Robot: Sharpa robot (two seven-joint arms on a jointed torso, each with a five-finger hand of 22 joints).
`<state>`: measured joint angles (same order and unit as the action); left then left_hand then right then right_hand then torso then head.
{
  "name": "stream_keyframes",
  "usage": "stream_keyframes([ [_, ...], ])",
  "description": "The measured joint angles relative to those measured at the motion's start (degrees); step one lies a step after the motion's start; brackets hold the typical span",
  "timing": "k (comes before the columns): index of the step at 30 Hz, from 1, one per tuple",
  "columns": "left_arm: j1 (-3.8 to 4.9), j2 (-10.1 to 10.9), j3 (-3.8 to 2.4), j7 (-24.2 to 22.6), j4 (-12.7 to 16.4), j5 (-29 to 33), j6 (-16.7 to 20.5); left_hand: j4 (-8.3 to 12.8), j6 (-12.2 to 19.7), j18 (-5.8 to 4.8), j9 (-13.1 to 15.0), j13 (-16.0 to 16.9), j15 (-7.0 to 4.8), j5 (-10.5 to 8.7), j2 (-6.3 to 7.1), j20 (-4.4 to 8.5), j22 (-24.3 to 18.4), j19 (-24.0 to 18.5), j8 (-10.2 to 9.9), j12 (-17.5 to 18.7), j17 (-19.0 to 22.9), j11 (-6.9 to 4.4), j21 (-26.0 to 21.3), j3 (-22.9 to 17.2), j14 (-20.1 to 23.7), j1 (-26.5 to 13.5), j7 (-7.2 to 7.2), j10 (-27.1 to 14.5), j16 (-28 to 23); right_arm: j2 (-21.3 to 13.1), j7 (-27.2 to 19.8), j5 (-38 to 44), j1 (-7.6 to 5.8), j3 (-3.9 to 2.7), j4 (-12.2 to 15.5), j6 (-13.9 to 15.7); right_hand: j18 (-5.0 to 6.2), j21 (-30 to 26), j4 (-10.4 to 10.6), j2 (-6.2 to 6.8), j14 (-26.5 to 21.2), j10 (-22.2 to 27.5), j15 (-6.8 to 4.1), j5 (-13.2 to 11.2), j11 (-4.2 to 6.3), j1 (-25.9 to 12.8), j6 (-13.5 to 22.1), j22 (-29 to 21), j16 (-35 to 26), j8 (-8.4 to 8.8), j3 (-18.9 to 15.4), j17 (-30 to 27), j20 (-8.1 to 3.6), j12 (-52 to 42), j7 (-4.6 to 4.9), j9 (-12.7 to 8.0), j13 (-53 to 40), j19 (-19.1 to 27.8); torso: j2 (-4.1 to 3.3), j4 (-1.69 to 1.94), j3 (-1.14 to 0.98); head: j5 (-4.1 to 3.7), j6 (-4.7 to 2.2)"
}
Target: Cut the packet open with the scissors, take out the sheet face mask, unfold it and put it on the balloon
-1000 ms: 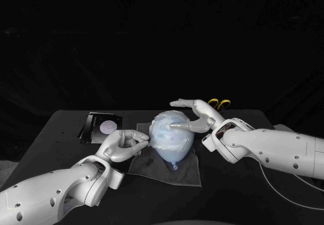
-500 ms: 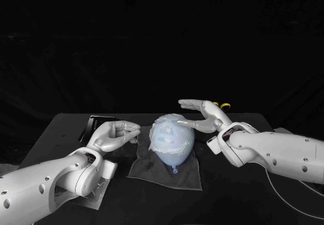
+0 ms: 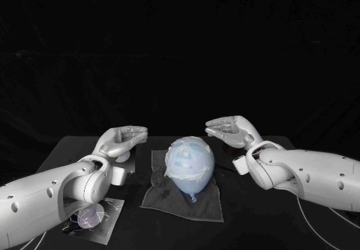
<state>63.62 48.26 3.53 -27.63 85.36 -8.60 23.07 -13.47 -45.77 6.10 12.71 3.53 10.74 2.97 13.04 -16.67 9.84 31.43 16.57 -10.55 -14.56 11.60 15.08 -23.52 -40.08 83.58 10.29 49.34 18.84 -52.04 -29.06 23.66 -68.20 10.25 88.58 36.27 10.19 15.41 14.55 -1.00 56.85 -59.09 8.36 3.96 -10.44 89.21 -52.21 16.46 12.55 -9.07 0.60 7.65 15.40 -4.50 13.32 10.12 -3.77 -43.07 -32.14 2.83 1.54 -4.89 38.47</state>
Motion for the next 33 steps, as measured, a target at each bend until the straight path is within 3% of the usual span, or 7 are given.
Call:
stream_keyframes([
  [7, 1.34, -2.58, -0.04, -0.5, -3.92, 3.27, -0.06, -2.23, 1.38, -1.74, -0.9, -0.14, 2.6, 0.0, -3.18, -0.11, -3.94, -1.95, -2.07, 6.62, 4.09, -2.69, -5.44, 9.83, 5.9, 2.46, -0.77, -7.06, -6.93, 0.96, -0.89, -6.51, -0.03, -0.02, -2.69, -1.27, 0.0, -1.01, 0.71, 0.02, -0.16, -0.35, 0.55, 0.0, -0.04, -0.02, -0.01, -1.7, -1.09, 0.49, 0.71, -0.48, -0.31, 0.57, -0.01, -0.46, 0.13, -0.3, 0.45, -0.18, -0.03, 0.14, -0.81],
  [12, 1.54, -3.39, -0.03, -0.88, -4.81, 4.86, 0.07, -2.44, 2.5, -1.75, -1.3, -0.16, 1.96, -0.02, -4.42, 0.32, -4.71, -1.78, -2.7, 6.9, 4.7, -2.72, -6.31, 11.96, 5.99, 3.14, -0.34, -6.63, -7.65, 1.46, -1.36, -9.1, -0.04, -0.05, -3.44, -1.58, -0.02, -2.46, 1.06, 0.73, -2.6, 1.21, 0.75, -0.02, -0.41, -1.17, 0.86, -3.4, -2.72, 1.23, 0.77, -1.17, 0.04, 0.9, -0.11, -0.96, 0.22, 0.85, 0.53, -0.21, -0.05, 0.17, -1.31],
  [16, 1.35, -3.27, -0.02, -0.73, -4.72, 4.86, 0.19, 4.1, 20.52, -3.07, -6.05, -1.54, -3.27, -1.37, -8.24, 7.11, -6.88, -14.04, -8.54, 8.54, 8.8, -6.33, -10.04, 16.91, 20.05, -8.45, -4.33, -24.28, -12.44, 1.52, -1.21, -9.28, 0.25, -0.45, -3.34, -1.41, -3.82, -7.94, -5.38, 0.87, -25.24, 17.97, -3.02, -1.72, 4.08, -13.22, 22.47, -8.87, -6.92, 4.59, 0.2, -3.88, -6.21, 2.49, -5.23, -4.79, 1.71, 18.43, 0.54, -0.25, -0.09, 0.31, -1.33],
  [20, 0.77, -3.2, -0.51, -0.66, -3.79, 4.94, 1.08, 8.55, 32.53, -3.95, -9.21, -2.49, -6.83, -1.95, -10.5, 11.68, -8.3, -22.29, -12.36, 9.44, 11.53, -8.86, -12.42, 20.07, 29.57, -19.68, -7.13, -36.22, -15.48, 2.47, -1.09, -10.17, 1.55, -2.43, -2.71, -0.76, -6.99, -11.55, -9.78, 0.89, -40.45, 37.46, -5.58, -2.8, 7.16, -24.7, 36.77, -12.52, -9.61, 6.74, -0.2, -5.69, -10.64, 3.41, -9.13, -7.36, 2.71, 30.32, 0.6, -0.63, -0.27, 1.17, -1.83],
  [25, -0.76, -3.31, -1.64, -0.66, -0.86, 5.46, 4.57, 11.26, 40.28, -4.88, -11.28, -3.1, -9.15, -2.31, -11.99, 14.64, -9.17, -27.57, -14.83, 9.9, 13.32, -10.51, -13.98, 22.25, 35.72, -40.35, -9.01, -43.89, -17.42, 5.06, -0.92, -13.64, 4.99, -6.77, -0.7, 1.31, -8.09, -13.66, -12.43, 0.95, -49.58, 49.49, -7.12, -3.22, 8.98, -40.46, 45.35, -14.7, -11.26, 8.0, -0.43, -6.77, -13.29, 3.9, -11.47, -8.9, 3.3, 37.4, 0.76, -1.6, -0.85, 3.24, -3.07],
  [27, -1.39, -3.36, -2.12, -0.7, 0.4, 5.75, 6.49, 11.85, 41.77, -4.87, -11.65, -3.21, -9.58, -2.56, -12.29, 15.2, -9.38, -28.63, -15.3, 9.9, 13.65, -10.8, -14.03, 22.58, 36.93, -51.71, -9.36, -45.38, -17.74, 5.93, -0.85, -15.3, 6.08, -8.02, 0.02, 2.27, -8.67, -14.21, -13.05, 0.97, -51.9, 52.6, -7.55, -3.47, 9.47, -55.05, 47.57, -15.28, -11.56, 8.26, -0.56, -7.08, -13.98, 3.9, -12.09, -9.27, 3.44, 39.2, 0.81, -1.98, -1.06, 3.87, -3.47],
  [33, -3.0, -3.47, -3.16, -0.86, 3.43, 6.94, 13.28, 12.78, 44.19, -4.83, -12.32, -3.35, -10.51, -2.56, -12.78, 16.26, -9.64, -30.21, -15.95, 10.19, 14.23, -11.36, -14.48, 23.2, 38.66, -71.39, -9.99, -47.73, -18.19, 7.25, -0.61, -20.14, 7.93, -10.12, 1.21, 5.23, -8.93, -14.68, -13.78, 0.93, -54.91, 56.64, -8.15, -3.53, 10.08, -76.24, 50.41, -16.01, -12.12, 8.66, -0.49, -7.39, -15.06, 4.13, -12.93, -9.8, 3.59, 41.49, 0.92, -2.6, -1.42, 4.8, -4.04],
])
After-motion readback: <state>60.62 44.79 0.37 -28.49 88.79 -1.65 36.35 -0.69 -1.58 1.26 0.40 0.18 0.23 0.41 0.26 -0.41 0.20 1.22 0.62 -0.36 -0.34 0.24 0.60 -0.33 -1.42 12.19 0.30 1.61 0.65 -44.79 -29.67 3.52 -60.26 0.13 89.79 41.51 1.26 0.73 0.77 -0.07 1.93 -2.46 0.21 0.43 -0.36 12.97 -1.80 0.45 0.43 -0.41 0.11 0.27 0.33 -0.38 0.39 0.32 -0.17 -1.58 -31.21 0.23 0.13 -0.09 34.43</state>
